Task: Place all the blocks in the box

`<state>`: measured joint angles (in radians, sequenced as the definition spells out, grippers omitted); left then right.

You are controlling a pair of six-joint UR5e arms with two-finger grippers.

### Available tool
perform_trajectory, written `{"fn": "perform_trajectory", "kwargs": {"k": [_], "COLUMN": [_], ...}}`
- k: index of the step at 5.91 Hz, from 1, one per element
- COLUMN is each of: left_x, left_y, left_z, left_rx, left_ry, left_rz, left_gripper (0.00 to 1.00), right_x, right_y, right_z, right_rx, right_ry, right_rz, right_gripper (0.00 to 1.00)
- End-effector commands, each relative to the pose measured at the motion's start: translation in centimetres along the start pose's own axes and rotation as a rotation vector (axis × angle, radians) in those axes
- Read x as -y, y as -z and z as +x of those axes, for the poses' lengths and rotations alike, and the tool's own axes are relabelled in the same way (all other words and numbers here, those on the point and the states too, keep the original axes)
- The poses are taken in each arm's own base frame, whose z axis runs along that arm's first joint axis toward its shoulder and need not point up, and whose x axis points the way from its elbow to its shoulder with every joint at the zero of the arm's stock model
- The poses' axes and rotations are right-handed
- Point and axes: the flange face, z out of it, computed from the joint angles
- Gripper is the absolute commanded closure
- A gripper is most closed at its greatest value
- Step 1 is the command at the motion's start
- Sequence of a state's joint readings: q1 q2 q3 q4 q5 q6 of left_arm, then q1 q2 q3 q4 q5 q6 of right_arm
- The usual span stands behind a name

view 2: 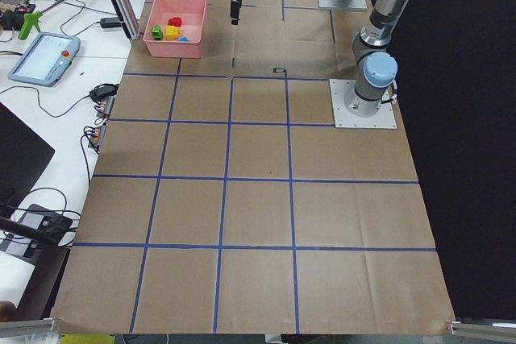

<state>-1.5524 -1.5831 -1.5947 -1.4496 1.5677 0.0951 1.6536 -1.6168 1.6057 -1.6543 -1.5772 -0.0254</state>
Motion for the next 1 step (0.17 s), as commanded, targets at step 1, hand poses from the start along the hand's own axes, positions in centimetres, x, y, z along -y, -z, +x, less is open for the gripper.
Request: {"fn": "perform_trajectory", "kwargs": {"k": [1], "left_x": [-0.01], "left_y": [-0.03], "left_z": [0.0], "left_rx": [0.0], "left_ry": [0.0], "left_rz": [0.0], "left_gripper": [0.0], "right_x": [0.01], "right_y": [-0.44], "right_z": [-0.08], "right_rx": [0.001], "right_ry": [0.002], "right_rz": [-0.007], "right_gripper": [0.0]}}
